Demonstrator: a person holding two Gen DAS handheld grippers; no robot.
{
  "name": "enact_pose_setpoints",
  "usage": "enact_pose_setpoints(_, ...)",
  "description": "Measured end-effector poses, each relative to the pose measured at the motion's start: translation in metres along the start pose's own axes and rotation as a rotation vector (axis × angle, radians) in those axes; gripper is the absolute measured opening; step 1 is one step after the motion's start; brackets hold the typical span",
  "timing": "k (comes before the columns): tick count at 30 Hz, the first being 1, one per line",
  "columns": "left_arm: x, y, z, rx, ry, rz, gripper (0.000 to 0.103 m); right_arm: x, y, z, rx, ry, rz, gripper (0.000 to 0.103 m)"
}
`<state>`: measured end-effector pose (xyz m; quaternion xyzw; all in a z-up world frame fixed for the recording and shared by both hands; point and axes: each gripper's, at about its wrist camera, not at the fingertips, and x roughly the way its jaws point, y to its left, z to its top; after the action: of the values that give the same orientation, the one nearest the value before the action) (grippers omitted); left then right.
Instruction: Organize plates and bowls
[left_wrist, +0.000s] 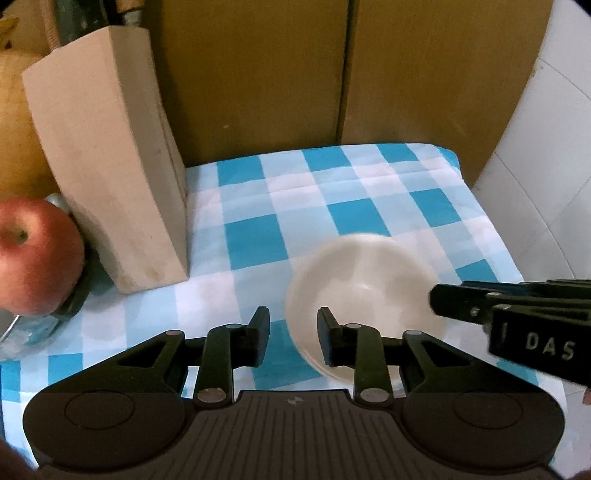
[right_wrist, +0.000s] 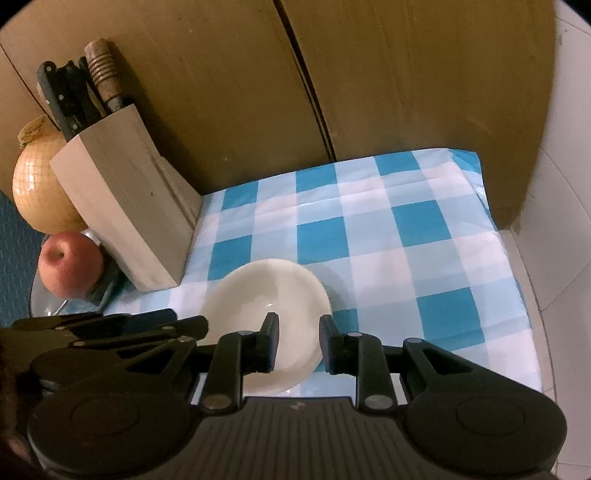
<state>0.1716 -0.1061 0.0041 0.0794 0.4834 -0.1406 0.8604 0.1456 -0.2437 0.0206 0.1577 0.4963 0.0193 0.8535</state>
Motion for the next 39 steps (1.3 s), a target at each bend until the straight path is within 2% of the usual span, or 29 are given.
enact_pose_setpoints(6, -0.006, 0.011, -0.009, -0.036, -0.011, -0.054, 0.039, 0.005, -0.001, 0.0, 0.016, -0.012, 0.016, 0.022)
enact_pose_setpoints(9, -0.012, 0.014, -0.016, -0.045, -0.049, -0.083, 0.052, 0.013, -0.005, -0.002, 0.036, 0.003, 0.018, 0.024)
enact_pose_setpoints(12, -0.013, 0.017, -0.02, -0.055, -0.082, -0.095, 0.055, 0.017, -0.007, -0.007, 0.038, 0.005, 0.022, 0.025)
enact_pose_setpoints(14, -0.013, 0.024, -0.023, -0.1, -0.095, -0.14, 0.064, 0.015, -0.008, -0.01, 0.032, -0.016, 0.042, 0.029)
enact_pose_setpoints(16, -0.012, 0.035, -0.025, -0.171, -0.104, -0.227, 0.07, 0.015, -0.012, -0.013, 0.051, -0.04, 0.074, 0.037)
enact_pose_setpoints(18, -0.008, 0.04, -0.029, -0.214, -0.119, -0.263, 0.07, 0.018, -0.015, -0.015, 0.07, -0.049, 0.08, 0.037)
enact_pose_setpoints(24, 0.008, 0.047, -0.038, -0.225, -0.111, -0.239, 0.069, 0.018, -0.024, -0.015, 0.106, -0.058, 0.102, 0.037)
enact_pose_setpoints(28, 0.019, 0.049, -0.037, -0.237, -0.085, -0.282, 0.068, 0.029, -0.027, -0.015, 0.138, -0.037, 0.109, 0.037)
enact_pose_setpoints(30, 0.027, 0.047, -0.037, -0.245, -0.059, -0.3, 0.063, 0.035, -0.03, -0.017, 0.144, -0.021, 0.105, 0.037)
enact_pose_setpoints(32, 0.036, 0.044, -0.036, -0.251, -0.036, -0.296, 0.052, 0.04, -0.032, -0.019, 0.149, -0.005, 0.12, 0.037)
enact_pose_setpoints(33, 0.039, 0.042, -0.036, -0.251, -0.026, -0.288, 0.05, 0.042, -0.033, -0.019, 0.156, 0.002, 0.127, 0.031)
enact_pose_setpoints(34, 0.042, 0.041, -0.038, -0.253, -0.021, -0.287, 0.049, 0.045, -0.035, -0.02, 0.168, 0.01, 0.139, 0.018)
enact_pose_setpoints(35, 0.043, 0.04, -0.039, -0.256, -0.02, -0.292, 0.046, 0.049, -0.037, -0.02, 0.18, 0.023, 0.151, 0.014)
enact_pose_setpoints(39, 0.044, 0.033, -0.037, -0.228, -0.028, -0.286, 0.036, 0.054, -0.04, -0.022, 0.201, 0.029, 0.166, 0.012)
